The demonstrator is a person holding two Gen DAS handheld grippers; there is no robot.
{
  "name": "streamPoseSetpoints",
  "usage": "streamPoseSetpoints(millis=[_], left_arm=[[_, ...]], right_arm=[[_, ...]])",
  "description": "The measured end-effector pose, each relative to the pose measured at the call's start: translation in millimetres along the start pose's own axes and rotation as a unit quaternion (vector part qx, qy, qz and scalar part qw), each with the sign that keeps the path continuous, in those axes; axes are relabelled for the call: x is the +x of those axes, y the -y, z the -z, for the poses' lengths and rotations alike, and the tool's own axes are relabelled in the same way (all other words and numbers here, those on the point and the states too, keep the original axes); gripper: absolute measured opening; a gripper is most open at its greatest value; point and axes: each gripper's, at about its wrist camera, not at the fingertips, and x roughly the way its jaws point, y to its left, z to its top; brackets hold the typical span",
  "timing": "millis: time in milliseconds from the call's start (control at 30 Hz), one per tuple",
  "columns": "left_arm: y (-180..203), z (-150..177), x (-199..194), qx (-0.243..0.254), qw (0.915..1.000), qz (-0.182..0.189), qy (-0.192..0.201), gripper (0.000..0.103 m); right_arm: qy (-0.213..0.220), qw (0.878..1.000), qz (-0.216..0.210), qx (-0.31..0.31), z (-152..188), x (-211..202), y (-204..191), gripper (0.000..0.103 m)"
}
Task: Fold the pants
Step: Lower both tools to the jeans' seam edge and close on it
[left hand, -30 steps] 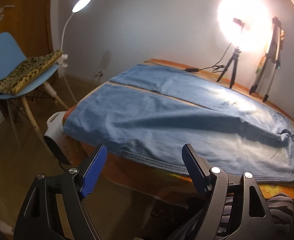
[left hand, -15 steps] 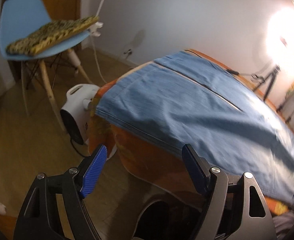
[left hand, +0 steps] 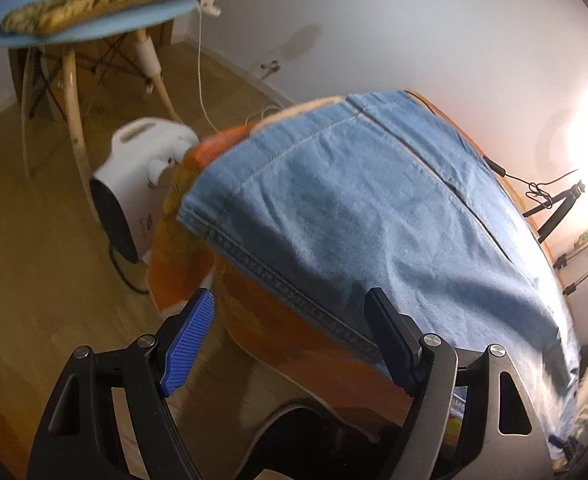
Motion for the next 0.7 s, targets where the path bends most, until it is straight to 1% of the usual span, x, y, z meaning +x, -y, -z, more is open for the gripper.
streamPoseSetpoints(millis=[67,133,200,300,400,600,633,667,700], left_arm=[[-2.0,2.6,8.6,-0.01,0.9999,0.006,-0.01,0.078],[-2.8,3.1,14.7,-0.015,0.9998,0.006,-0.012,0.078],[-3.7,3.8,17.9,-0.027,0.9995,0.013,-0.011,0.078],[-8.4,6.0,19.4,-0.054,0.9981,0.029,-0.006,0.078],[-13.0,6.3,22.7,-0.072,0.9967,0.039,-0.003,0.078],[-27.6,-1.0,17.8,-0.125,0.9905,0.049,0.027,0.075],[-27.6,-2.2,16.3,-0.127,0.9903,0.047,0.034,0.064],[-27.0,-2.9,14.5,-0.124,0.9907,0.043,0.038,0.042],[-25.8,-3.9,12.9,-0.119,0.9914,0.037,0.04,0.035]], right_arm=[[0.0,1.0,-0.001,0.0,-0.2,0.2,-0.3,0.064],[0.001,1.0,-0.005,-0.002,-0.3,-0.3,-0.5,0.058],[0.0,1.0,-0.004,-0.003,-1.8,-0.2,-0.4,0.048],[0.0,1.0,-0.006,-0.008,-4.0,-1.5,-4.5,0.036],[0.002,1.0,0.0,-0.015,-3.8,-1.8,-11.1,0.028],[0.003,1.0,0.004,-0.016,-5.3,-5.3,-13.3,0.023],[0.005,1.0,0.003,-0.015,-5.5,-6.9,-13.0,0.022],[0.007,1.0,0.005,-0.014,-5.5,-7.9,-13.3,0.022],[0.009,1.0,0.006,-0.014,-5.9,-9.4,-13.2,0.021]])
